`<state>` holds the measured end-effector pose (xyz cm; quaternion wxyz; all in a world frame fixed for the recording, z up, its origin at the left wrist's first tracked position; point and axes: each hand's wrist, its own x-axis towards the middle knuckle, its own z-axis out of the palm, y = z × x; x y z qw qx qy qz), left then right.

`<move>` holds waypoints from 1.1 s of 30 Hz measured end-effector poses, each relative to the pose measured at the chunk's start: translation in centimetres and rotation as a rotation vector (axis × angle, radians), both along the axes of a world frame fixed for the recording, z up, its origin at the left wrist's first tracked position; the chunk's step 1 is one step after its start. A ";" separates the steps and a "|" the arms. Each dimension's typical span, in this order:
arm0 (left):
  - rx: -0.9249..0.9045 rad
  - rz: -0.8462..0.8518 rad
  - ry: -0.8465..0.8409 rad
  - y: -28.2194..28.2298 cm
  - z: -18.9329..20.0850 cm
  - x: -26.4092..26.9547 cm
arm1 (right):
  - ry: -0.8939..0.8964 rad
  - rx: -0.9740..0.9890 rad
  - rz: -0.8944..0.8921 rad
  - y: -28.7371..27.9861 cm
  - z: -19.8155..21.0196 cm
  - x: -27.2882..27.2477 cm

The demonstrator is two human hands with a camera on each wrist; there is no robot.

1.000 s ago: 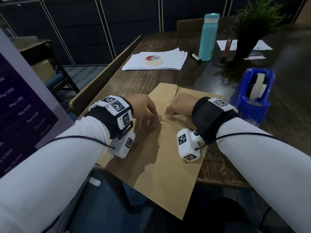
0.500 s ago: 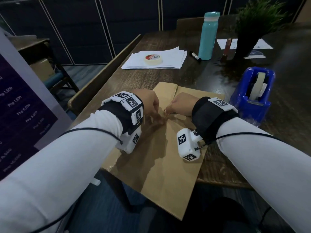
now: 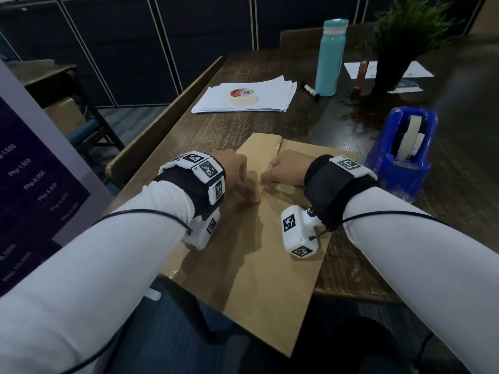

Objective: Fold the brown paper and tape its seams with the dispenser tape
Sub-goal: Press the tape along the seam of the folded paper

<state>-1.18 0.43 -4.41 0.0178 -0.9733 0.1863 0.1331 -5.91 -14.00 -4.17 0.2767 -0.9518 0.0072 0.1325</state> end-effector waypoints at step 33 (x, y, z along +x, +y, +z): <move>0.003 -0.048 -0.015 0.3 -0.4 -0.1 | 0.014 -0.166 0.041 0.4 -0.7 0.8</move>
